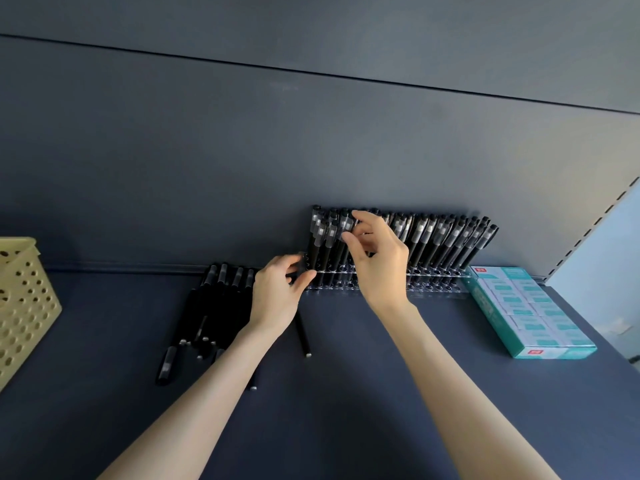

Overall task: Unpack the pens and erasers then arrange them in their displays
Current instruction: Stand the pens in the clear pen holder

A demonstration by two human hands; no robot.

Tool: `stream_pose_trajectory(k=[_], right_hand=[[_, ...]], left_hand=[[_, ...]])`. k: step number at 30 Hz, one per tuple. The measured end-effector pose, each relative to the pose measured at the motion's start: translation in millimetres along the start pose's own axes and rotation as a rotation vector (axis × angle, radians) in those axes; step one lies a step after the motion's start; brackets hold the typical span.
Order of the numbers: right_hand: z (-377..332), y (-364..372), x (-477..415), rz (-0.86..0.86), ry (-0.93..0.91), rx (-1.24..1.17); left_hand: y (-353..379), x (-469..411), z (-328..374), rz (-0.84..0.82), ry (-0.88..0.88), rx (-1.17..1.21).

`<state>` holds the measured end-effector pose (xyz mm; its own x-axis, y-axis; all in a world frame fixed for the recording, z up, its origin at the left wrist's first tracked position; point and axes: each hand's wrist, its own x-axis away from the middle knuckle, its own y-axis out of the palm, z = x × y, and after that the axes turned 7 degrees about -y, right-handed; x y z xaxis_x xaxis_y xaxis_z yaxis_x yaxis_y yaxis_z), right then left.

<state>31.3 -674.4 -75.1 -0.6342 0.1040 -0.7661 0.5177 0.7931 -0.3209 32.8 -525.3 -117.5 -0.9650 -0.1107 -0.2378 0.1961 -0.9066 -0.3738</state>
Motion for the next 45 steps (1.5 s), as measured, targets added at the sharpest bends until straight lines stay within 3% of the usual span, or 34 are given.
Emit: stream_pose_trajectory(k=[18,25,31,35,38,45], right_hand=[[-16.0,-9.0,6.5,-0.124,0.055,0.063],[-34.9,-4.5,34.0,-0.059,0.035,0.101],[-57.8,35.5,62.2,-0.246,0.159,0.025],[-69.1,71.1,69.6,-0.434,0.28,0.119],[-77.2,95.3,72.2,-0.526,0.359,0.31],[-79.9,131.1,70.4,-0.47,0.477,0.407]], left_hand=[[-8.5,4.1,5.8,-0.074,-0.047,-0.052],[-46.8,29.9,-2.7,0.076,-0.027,-0.183],[-97.0,44.5,-27.1,0.158,-0.164,-0.402],[-120.1,39.2,-44.3,0.079,-0.314,-0.52],[-128.5,34.9,-52.3,-0.004,-0.294,-0.589],[-139.2,10.5,-56.2,-0.184,-0.295,-0.507]])
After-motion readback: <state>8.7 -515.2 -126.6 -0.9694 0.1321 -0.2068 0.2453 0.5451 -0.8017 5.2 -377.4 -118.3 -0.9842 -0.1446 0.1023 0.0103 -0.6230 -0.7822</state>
